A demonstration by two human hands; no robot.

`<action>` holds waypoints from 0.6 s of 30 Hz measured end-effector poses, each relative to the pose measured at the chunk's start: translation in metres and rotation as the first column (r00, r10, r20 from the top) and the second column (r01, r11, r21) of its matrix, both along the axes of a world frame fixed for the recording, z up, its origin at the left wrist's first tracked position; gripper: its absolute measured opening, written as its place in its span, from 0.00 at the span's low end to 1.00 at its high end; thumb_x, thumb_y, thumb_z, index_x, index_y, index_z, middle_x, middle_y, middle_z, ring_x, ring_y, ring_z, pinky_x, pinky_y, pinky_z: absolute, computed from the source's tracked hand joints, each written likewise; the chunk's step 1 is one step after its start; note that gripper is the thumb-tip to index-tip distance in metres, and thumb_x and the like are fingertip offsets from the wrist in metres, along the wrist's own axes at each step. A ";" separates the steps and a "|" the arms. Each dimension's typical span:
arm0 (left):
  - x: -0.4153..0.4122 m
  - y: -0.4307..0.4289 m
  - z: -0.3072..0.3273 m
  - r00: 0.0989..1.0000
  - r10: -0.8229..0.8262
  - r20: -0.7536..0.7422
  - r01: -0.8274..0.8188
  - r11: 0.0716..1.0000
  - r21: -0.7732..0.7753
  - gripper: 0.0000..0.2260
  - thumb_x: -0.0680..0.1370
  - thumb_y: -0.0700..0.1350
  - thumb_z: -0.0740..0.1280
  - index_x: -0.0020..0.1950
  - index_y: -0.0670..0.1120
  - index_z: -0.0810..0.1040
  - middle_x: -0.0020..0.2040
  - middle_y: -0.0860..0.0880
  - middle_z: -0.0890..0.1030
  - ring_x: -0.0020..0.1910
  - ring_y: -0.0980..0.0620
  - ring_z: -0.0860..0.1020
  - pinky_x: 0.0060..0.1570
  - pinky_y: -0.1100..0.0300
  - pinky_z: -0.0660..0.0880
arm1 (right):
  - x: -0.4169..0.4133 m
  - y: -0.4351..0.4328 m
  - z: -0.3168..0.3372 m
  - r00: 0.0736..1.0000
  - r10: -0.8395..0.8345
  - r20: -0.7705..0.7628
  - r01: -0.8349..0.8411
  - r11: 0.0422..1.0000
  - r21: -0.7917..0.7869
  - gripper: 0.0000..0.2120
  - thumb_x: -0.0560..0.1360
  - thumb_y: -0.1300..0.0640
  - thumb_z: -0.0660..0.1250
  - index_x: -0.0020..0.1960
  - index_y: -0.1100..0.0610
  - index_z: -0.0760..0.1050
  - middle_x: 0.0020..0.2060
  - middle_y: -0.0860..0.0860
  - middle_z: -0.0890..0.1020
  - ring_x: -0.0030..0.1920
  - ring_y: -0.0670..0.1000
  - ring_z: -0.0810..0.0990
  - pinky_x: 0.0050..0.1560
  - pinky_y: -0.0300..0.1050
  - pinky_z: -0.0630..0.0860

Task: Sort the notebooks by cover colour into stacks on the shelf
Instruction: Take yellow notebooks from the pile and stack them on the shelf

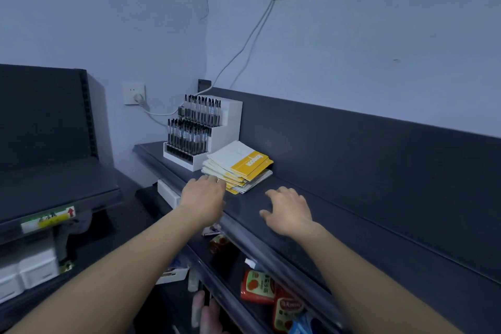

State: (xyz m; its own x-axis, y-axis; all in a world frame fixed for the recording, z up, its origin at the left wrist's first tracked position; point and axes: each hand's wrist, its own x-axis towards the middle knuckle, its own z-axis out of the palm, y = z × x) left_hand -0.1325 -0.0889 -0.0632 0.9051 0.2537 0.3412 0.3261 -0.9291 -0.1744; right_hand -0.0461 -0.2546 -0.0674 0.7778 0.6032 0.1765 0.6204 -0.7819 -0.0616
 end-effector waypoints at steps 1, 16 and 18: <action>0.008 0.007 0.001 1.000 0.003 -0.002 -0.003 1.000 0.001 0.15 0.80 0.51 0.60 0.63 0.45 0.70 0.61 0.46 0.74 0.62 0.46 0.71 0.57 0.53 0.69 | 0.009 0.007 0.001 1.000 0.003 0.000 -0.003 1.000 0.003 0.24 0.78 0.45 0.61 0.71 0.53 0.66 0.66 0.53 0.71 0.67 0.55 0.67 0.66 0.51 0.64; 0.119 0.084 0.002 1.000 0.015 0.001 -0.015 0.999 -0.047 0.15 0.80 0.52 0.59 0.62 0.45 0.70 0.59 0.46 0.75 0.59 0.45 0.74 0.54 0.53 0.71 | 0.115 0.094 -0.014 0.995 0.017 -0.098 -0.012 0.999 0.048 0.21 0.77 0.42 0.60 0.63 0.55 0.70 0.61 0.53 0.75 0.62 0.56 0.71 0.57 0.51 0.70; 0.131 0.095 -0.001 1.000 0.003 -0.004 -0.003 0.998 -0.063 0.15 0.80 0.51 0.59 0.62 0.44 0.71 0.59 0.46 0.75 0.59 0.45 0.74 0.53 0.53 0.70 | 0.125 0.104 -0.017 0.991 -0.003 -0.135 0.014 0.997 0.078 0.19 0.77 0.41 0.61 0.59 0.54 0.71 0.59 0.53 0.76 0.59 0.56 0.73 0.54 0.51 0.72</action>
State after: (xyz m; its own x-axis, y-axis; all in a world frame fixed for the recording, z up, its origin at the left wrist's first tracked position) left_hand -0.0010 0.0062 -0.0642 0.9056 0.2771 0.3210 0.3283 -0.9373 -0.1171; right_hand 0.0787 -0.1509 -0.0843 0.8028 0.5849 0.1161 0.5955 -0.7766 -0.2055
